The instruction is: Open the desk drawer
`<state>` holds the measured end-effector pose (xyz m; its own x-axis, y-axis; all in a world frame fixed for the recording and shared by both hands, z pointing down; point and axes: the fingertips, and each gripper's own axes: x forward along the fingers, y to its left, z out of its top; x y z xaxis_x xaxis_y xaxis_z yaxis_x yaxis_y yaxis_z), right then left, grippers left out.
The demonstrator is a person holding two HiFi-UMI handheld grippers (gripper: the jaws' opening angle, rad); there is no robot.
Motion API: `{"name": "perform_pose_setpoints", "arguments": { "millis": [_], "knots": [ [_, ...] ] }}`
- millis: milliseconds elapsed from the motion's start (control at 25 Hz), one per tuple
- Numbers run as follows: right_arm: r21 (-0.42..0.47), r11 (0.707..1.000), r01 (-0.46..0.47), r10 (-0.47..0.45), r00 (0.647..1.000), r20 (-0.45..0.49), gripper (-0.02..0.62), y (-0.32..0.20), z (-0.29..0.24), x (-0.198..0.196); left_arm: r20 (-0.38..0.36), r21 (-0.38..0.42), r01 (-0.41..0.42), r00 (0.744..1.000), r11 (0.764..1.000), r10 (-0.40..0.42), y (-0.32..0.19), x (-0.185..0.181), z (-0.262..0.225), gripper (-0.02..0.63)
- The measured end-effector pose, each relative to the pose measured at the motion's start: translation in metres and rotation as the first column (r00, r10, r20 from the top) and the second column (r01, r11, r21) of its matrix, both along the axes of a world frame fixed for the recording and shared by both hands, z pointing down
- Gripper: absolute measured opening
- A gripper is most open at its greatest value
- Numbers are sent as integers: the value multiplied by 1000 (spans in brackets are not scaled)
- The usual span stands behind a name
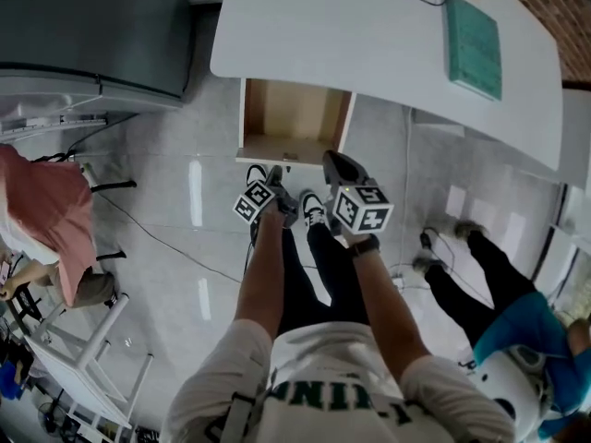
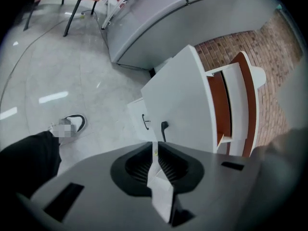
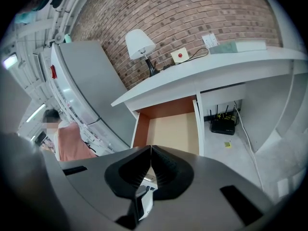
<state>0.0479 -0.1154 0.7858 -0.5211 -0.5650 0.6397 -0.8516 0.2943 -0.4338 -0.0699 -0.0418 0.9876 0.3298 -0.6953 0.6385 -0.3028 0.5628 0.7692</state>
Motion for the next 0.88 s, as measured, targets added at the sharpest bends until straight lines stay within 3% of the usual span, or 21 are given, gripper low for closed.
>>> {"name": "perform_pose_setpoints", "arguments": {
  "millis": [200, 360, 520, 640, 880],
  "knots": [
    [0, 999, 36, -36, 999, -37, 5, 6, -25, -2, 71, 10, -100, 993, 995, 99, 32, -11, -52, 29],
    [57, 994, 94, -91, 995, -41, 5, -5, -65, -19, 215, 71, -237, 952, 969, 217, 22, -31, -123, 29],
    [128, 982, 136, -131, 990, -46, 5, -2, -124, -28, 345, 156, -345, 897, 926, 276, 13, -41, -212, 28],
    [189, 968, 163, -157, 987, -47, 5, 2, -163, -35, 464, 211, -419, 838, 883, 287, 6, -51, -275, 21],
    [349, 911, 218, -213, 976, -53, 5, 2, -250, -47, 673, 326, -501, 718, 802, 175, -19, -71, -400, 2]
  ]
}}
